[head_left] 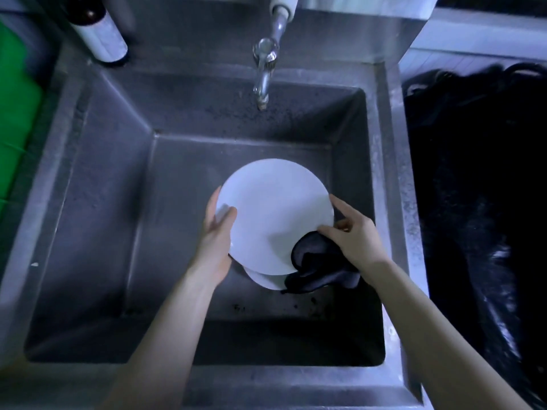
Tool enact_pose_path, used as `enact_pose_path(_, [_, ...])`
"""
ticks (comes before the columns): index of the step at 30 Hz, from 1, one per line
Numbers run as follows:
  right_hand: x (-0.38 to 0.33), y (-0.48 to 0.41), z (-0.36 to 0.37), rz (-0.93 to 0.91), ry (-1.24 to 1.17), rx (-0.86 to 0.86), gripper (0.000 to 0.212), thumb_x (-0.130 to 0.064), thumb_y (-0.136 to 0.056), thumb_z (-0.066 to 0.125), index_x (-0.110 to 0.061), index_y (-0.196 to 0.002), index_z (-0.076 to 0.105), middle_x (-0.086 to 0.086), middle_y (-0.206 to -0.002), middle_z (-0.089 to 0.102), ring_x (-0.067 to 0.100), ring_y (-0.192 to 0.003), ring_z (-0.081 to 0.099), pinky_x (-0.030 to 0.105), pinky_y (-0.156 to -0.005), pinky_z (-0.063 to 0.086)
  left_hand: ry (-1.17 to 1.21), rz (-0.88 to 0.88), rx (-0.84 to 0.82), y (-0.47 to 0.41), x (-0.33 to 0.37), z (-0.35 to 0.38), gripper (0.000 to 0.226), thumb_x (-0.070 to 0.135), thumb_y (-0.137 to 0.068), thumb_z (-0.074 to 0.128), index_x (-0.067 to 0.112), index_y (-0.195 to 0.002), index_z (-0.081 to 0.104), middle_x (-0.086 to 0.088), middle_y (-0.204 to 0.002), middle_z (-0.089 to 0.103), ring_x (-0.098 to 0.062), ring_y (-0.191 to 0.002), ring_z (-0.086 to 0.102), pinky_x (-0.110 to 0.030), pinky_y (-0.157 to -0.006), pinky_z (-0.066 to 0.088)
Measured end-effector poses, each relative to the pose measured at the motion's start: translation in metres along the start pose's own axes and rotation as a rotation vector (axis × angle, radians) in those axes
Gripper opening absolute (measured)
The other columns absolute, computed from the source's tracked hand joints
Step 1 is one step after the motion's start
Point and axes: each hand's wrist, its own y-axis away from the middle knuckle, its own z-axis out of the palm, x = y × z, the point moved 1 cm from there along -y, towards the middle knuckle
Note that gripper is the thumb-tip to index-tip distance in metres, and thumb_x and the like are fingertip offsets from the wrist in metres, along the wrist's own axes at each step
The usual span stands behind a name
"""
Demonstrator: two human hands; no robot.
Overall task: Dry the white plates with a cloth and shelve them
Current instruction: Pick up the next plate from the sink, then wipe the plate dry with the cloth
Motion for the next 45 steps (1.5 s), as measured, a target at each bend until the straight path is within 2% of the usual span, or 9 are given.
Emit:
enact_pose_path(5, [-0.049, 0.029, -0.042, 0.076, 0.045, 0.138, 0.063, -0.053, -0.075, 0.076, -0.034, -0.132, 0.056, -0.003, -0.106, 0.064, 0.013, -0.098, 0.061, 0.031, -0.086, 0.048, 0.051, 0.147, 0.09, 0.026, 0.044, 0.015, 0.043, 0.018, -0.106, 0.047, 0.048, -0.135, 0.052, 0.02, -0.136, 0.059, -0.004, -0.123, 0.058, -0.036, -0.106, 0.048])
enact_pose_path(10, [-0.098, 0.044, -0.101, 0.167, 0.315, -0.065, 0.046, -0.052, -0.06, 0.087, -0.015, -0.083, 0.073, 0.003, -0.079, 0.072, 0.019, -0.077, 0.068, 0.036, -0.07, 0.058, 0.114, 0.212, 0.094, 0.047, 0.084, 0.023, 0.05, 0.018, -0.104, 0.045, 0.049, -0.143, 0.047, 0.031, -0.125, 0.059, 0.017, -0.093, 0.064, -0.014, -0.064, 0.054])
enact_pose_path(19, [-0.152, 0.069, -0.17, -0.286, 0.101, 0.319, 0.006, -0.028, -0.088, 0.07, -0.024, -0.085, 0.073, -0.007, -0.083, 0.072, 0.017, -0.087, 0.066, 0.038, -0.081, 0.054, 0.08, 0.34, 0.073, 0.111, 0.112, 0.06, 0.048, 0.017, -0.105, 0.046, 0.056, -0.132, 0.054, 0.023, -0.144, 0.052, -0.008, -0.135, 0.048, -0.037, -0.11, 0.043])
enact_pose_path(23, [-0.184, 0.098, -0.191, -0.53, -0.187, 0.512, 0.01, -0.027, -0.092, 0.066, -0.031, -0.083, 0.069, -0.02, -0.081, 0.071, -0.004, -0.083, 0.064, 0.014, -0.073, 0.047, 0.083, 0.378, 0.069, 0.142, 0.116, 0.087, 0.048, 0.019, -0.105, 0.045, 0.059, -0.129, 0.055, 0.029, -0.133, 0.059, -0.004, -0.128, 0.053, -0.047, -0.116, 0.039])
enact_pose_path(26, [-0.203, 0.122, -0.177, -0.664, -0.184, 0.211, 0.007, -0.035, -0.09, 0.064, -0.035, -0.093, 0.071, -0.024, -0.09, 0.071, -0.01, -0.085, 0.062, 0.006, -0.075, 0.044, 0.123, 0.39, 0.068, 0.164, 0.126, 0.112, 0.045, 0.023, -0.106, 0.044, 0.064, -0.118, 0.058, 0.021, -0.101, 0.069, -0.013, -0.104, 0.062, -0.058, -0.108, 0.045])
enact_pose_path(30, [-0.197, 0.134, -0.155, -0.602, 0.354, -0.356, 0.041, -0.046, -0.1, 0.046, -0.016, -0.113, 0.071, 0.002, -0.112, 0.072, 0.016, -0.108, 0.06, 0.028, -0.101, 0.042, 0.17, 0.516, 0.081, 0.186, 0.143, 0.137, 0.038, 0.021, -0.108, 0.043, 0.047, -0.13, 0.061, -0.006, -0.141, 0.06, -0.026, -0.129, 0.055, -0.047, -0.115, 0.04])
enact_pose_path(35, [-0.194, 0.127, -0.19, -0.995, 0.67, -0.208, 0.033, -0.019, -0.096, 0.058, -0.03, -0.127, 0.065, -0.018, -0.133, 0.06, 0.006, -0.13, 0.038, 0.034, -0.113, 0.023, 0.12, 0.585, 0.029, 0.204, 0.161, 0.14, 0.04, 0.021, -0.107, 0.044, 0.051, -0.124, 0.065, 0.005, -0.141, 0.059, -0.012, -0.129, 0.052, -0.022, -0.096, 0.041])
enact_pose_path(40, [-0.196, 0.127, -0.209, -1.027, 0.311, -0.17, 0.05, 0.016, -0.089, 0.05, -0.014, -0.124, 0.067, -0.002, -0.145, 0.05, 0.004, -0.135, 0.043, 0.026, -0.114, 0.031, 0.129, 0.596, -0.068, 0.216, 0.177, 0.138, 0.043, 0.021, -0.108, 0.043, 0.055, -0.119, 0.067, 0.016, -0.123, 0.071, -0.009, -0.118, 0.065, -0.033, -0.094, 0.053])
enact_pose_path(45, [-0.194, 0.134, -0.192, -1.256, 0.759, -0.105, 0.046, -0.036, -0.103, 0.043, -0.033, -0.148, 0.036, -0.013, -0.157, 0.029, 0.009, -0.149, 0.018, 0.034, -0.122, 0.018, 0.182, 0.637, -0.012, 0.22, 0.189, 0.138, 0.043, 0.02, -0.108, 0.043, 0.053, -0.118, 0.068, 0.018, -0.131, 0.067, -0.006, -0.127, 0.058, -0.038, -0.113, 0.042])
